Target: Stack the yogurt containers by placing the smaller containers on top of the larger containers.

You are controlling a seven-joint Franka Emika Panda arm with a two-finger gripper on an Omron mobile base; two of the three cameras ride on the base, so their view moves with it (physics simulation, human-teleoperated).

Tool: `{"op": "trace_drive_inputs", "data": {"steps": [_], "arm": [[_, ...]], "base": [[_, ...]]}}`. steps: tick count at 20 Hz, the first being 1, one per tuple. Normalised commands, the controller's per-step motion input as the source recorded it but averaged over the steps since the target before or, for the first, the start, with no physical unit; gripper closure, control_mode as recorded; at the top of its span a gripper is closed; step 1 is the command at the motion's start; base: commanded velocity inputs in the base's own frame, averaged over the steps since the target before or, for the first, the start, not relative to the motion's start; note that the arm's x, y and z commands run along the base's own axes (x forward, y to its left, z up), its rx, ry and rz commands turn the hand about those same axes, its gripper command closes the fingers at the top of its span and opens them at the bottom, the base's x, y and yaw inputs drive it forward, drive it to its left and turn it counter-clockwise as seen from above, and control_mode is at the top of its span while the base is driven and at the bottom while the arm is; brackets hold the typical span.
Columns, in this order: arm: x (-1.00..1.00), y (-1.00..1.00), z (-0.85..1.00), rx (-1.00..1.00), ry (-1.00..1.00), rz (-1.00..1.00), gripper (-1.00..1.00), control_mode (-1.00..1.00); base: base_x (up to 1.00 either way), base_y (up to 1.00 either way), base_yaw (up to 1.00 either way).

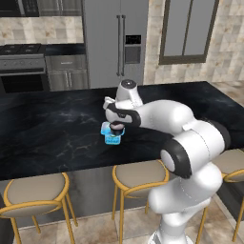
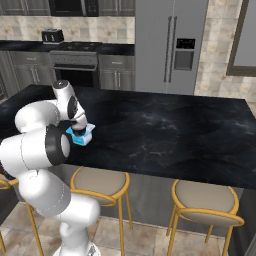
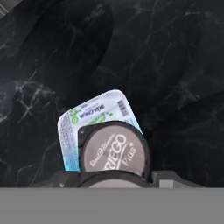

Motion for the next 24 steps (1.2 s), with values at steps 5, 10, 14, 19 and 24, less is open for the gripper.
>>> {"op": "trace_drive_inputs", "data": {"steps": [5, 10, 14, 19, 24], "arm": [[0.07, 0.00, -0.11, 0.00, 0.00, 0.00, 1.00, -1.00], [0.06, 0.00, -0.10, 0.00, 0.00, 0.00, 1.00, -1.00], [0.10, 0.00, -0.12, 0.00, 0.00, 0.00, 1.00, -1.00], [0.10, 0.00, -0.10, 0.00, 0.00, 0.00, 1.00, -1.00], [0.12, 0.00, -0.03, 0.00, 0.00, 0.00, 1.00, -1.00]], "base": [[0.00, 0.00, 0.00], [0.00, 0.00, 0.00], [0.00, 0.00, 0.00], [0.00, 0.00, 0.00], [0.00, 0.00, 0.00]]}}
